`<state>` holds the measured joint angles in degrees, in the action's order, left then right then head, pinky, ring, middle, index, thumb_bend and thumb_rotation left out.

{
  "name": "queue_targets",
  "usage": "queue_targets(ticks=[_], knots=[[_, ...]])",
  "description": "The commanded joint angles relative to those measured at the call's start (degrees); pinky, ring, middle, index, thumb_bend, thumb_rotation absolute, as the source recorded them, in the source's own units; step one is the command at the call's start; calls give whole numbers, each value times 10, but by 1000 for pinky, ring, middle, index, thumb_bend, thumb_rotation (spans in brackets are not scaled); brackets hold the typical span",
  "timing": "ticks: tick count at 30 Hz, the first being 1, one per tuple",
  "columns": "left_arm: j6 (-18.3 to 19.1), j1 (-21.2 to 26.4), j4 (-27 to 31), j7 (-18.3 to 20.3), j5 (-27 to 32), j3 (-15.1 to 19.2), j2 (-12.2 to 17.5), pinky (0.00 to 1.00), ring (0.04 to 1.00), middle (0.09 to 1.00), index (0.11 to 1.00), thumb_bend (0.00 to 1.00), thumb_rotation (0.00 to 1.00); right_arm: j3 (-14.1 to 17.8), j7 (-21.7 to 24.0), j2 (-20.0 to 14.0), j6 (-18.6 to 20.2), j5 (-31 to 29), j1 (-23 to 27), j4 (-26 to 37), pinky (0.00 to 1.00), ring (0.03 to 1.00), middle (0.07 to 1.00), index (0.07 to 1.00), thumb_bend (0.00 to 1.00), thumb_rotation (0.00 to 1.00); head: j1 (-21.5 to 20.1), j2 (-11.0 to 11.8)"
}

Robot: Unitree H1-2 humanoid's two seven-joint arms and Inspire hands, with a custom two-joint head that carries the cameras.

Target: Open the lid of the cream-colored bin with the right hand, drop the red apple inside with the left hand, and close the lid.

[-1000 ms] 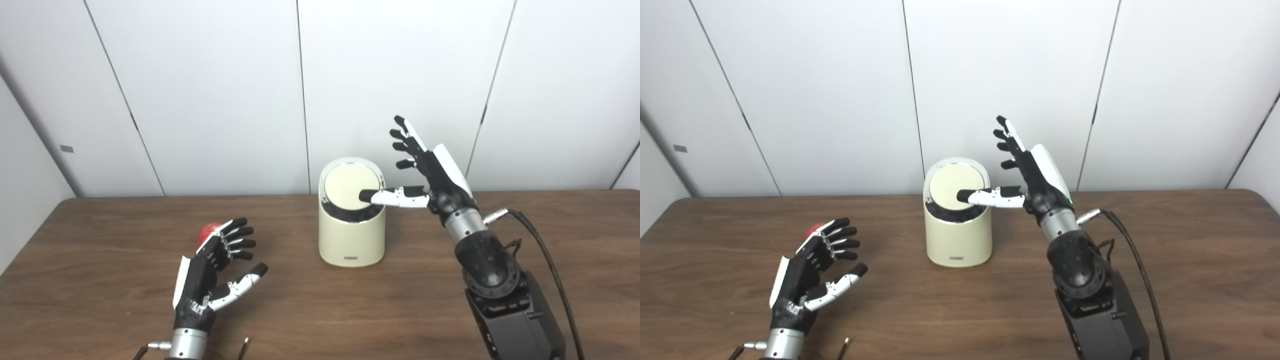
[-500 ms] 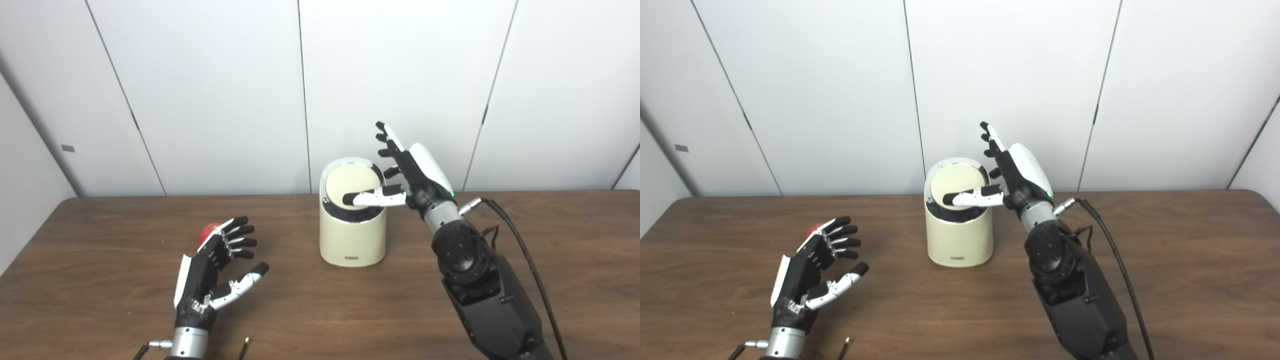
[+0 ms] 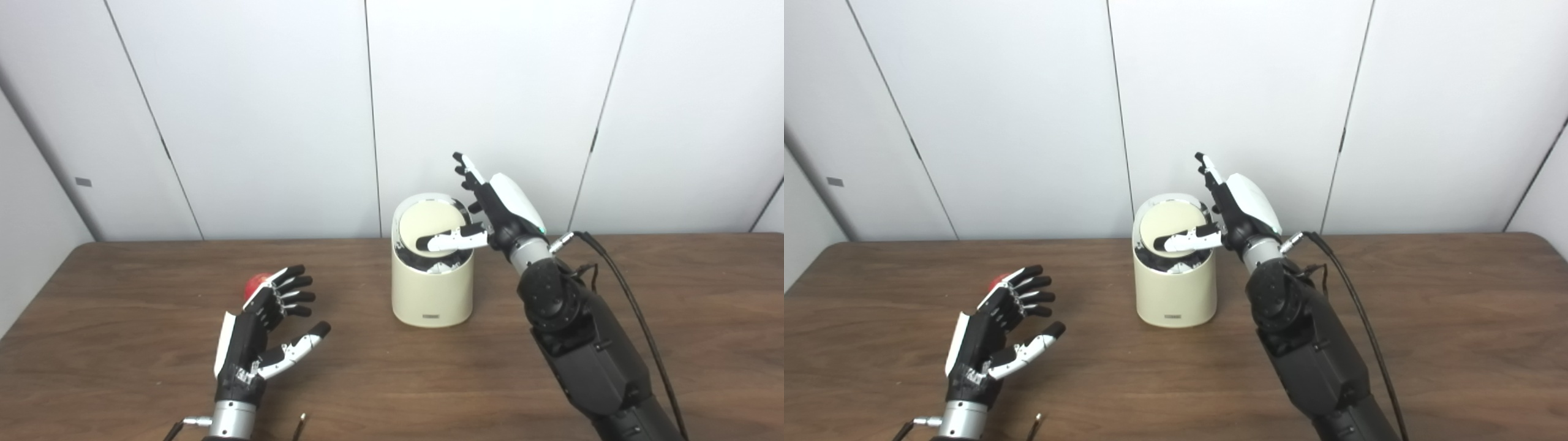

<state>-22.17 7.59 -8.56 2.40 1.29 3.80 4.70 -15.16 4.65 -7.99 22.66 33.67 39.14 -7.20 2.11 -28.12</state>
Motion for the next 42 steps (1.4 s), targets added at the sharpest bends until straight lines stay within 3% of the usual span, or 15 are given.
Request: queue_targets(ticks=[1, 13, 23, 28, 32, 34, 38, 42], knots=[[-12, -17, -24, -3, 2, -6, -11, 600, 678, 753, 804, 627, 0, 2, -14, -8, -20, 11, 37, 5, 701, 872, 932, 982, 876, 333, 1, -2], [-6, -20, -16, -4, 1, -6, -12, 589, 674, 752, 802, 627, 9, -6, -12, -21, -24, 23, 38, -3, 662, 854, 933, 974, 872, 242, 1, -8], [-1, -24, -6, -4, -2, -8, -13, 596, 678, 749, 804, 630, 31, -44, -22, -43, -48, 81, 32, 1, 673, 847, 925, 958, 830, 153, 2, -12], [2, -26, 0, -3, 0, -9, -14, 578, 672, 746, 801, 619, 7, -51, -19, -36, -31, 108, 28, 7, 673, 837, 920, 947, 807, 141, 4, -13], [-2, -24, -5, -5, -6, -9, -13, 584, 673, 747, 802, 619, 20, -37, -4, -15, 23, 108, 30, 10, 671, 834, 912, 942, 785, 143, 5, -13], [0, -24, -4, -7, -9, -8, -13, 590, 671, 745, 802, 620, 25, -11, 16, 2, 39, 102, 30, 11, 670, 852, 923, 945, 768, 135, 4, -12], [1, -25, -4, -5, -5, -7, -12, 594, 673, 746, 802, 620, 22, 42, 52, 31, 42, 122, 27, 15, 671, 856, 931, 944, 760, 139, 5, -13], [3, -25, -3, -5, -3, -7, -13, 587, 674, 746, 801, 628, 41, 62, 54, 33, 42, 114, 21, 30, 647, 833, 925, 927, 775, 141, 5, -13]])
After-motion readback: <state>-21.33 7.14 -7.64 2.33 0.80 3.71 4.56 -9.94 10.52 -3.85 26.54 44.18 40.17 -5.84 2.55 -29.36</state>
